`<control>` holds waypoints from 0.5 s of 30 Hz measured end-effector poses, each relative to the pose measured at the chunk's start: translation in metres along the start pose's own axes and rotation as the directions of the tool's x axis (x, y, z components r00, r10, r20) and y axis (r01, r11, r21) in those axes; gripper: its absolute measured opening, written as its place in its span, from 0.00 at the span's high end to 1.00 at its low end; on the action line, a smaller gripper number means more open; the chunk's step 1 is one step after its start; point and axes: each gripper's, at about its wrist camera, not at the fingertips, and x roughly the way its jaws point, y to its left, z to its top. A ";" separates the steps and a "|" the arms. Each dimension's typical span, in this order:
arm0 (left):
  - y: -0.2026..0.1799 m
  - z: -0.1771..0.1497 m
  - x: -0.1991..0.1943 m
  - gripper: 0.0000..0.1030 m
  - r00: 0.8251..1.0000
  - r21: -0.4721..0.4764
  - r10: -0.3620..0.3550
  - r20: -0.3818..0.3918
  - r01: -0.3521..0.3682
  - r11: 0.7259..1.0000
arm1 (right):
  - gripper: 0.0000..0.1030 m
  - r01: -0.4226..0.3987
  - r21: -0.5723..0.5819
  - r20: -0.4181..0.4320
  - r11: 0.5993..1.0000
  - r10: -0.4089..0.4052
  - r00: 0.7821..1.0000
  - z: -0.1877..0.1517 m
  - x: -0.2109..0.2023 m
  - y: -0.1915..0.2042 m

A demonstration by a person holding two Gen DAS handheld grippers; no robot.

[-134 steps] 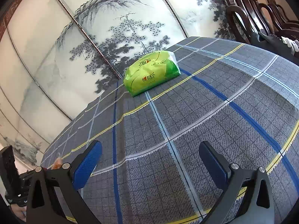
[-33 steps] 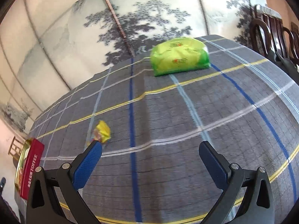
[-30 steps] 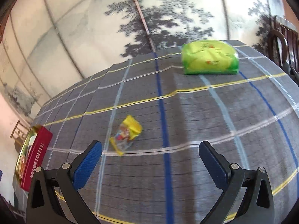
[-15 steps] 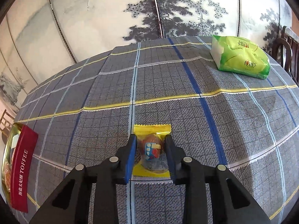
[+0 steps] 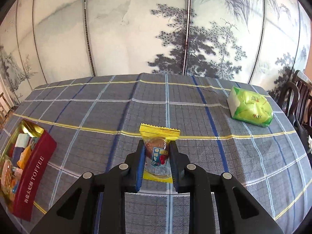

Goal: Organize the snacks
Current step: 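Carry the yellow candy into the tin and open the right tool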

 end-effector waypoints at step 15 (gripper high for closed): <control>0.012 -0.012 -0.006 0.08 0.999 -0.036 0.042 -0.024 -0.043 0.998 | 0.76 -0.109 -0.084 0.036 0.990 0.113 0.993 0.020 -0.022 0.098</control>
